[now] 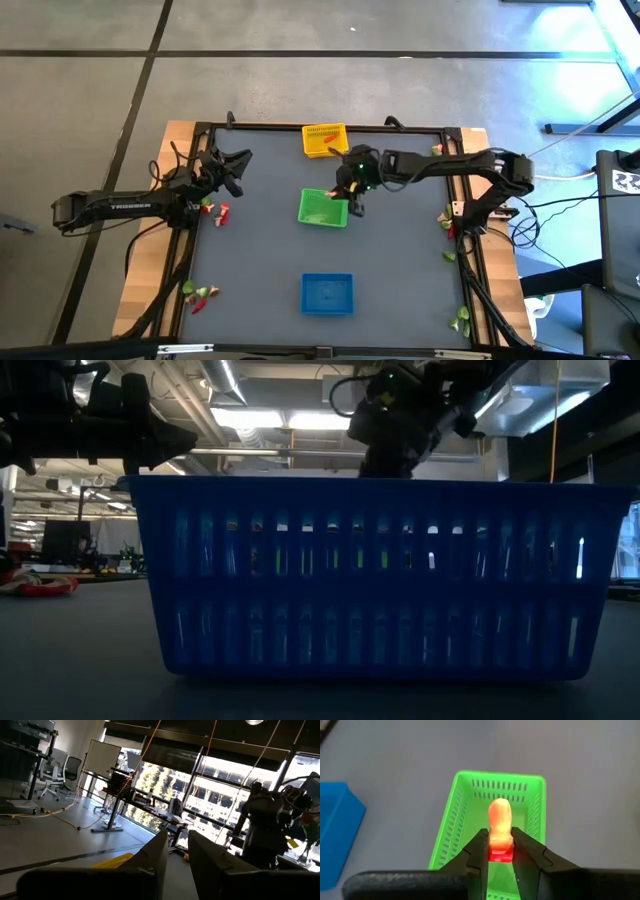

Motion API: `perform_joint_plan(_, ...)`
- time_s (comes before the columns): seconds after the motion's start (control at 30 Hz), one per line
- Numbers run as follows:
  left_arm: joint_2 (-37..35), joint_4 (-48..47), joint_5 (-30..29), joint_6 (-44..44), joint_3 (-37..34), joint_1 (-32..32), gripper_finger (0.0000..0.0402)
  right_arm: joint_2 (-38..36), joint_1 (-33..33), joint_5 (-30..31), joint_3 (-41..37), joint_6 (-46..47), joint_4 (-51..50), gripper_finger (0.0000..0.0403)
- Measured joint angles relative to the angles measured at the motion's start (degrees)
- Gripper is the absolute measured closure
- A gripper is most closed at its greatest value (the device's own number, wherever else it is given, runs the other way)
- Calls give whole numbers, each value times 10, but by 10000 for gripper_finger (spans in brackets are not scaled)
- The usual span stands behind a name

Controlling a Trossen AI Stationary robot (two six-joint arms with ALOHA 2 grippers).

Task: Sort produce into baskets
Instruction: Put the red mushroom into the green bin

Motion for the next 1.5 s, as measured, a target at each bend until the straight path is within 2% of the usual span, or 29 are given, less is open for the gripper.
perform_joint_plan(0.23, 0, 0, 0, 0, 0, 0, 329, 32, 28, 48, 1, -10, 20, 338)
perform_joint_plan(0.57, 7, 0, 0, 0, 0, 0, 329, 96, 27, 66, 0, -9, 17, 338)
perform_joint_plan(0.9, 7, 0, 0, 0, 0, 0, 329, 125, 26, 67, 0, -8, 16, 336)
perform_joint_plan(1.0, 7, 0, 0, 0, 0, 0, 329, 127, 26, 67, 0, 1, 16, 320)
perform_joint_plan(1.2, 7, 0, 0, 1, 0, 0, 329, 127, 26, 66, 5, 6, 10, 255)
perform_joint_plan(1.33, 7, 0, 0, 0, 0, 0, 329, 120, 26, 65, 42, -5, -52, 228)
perform_joint_plan(1.5, 7, 0, 0, 0, 0, 0, 329, 80, 22, 65, 69, -29, -134, 220)
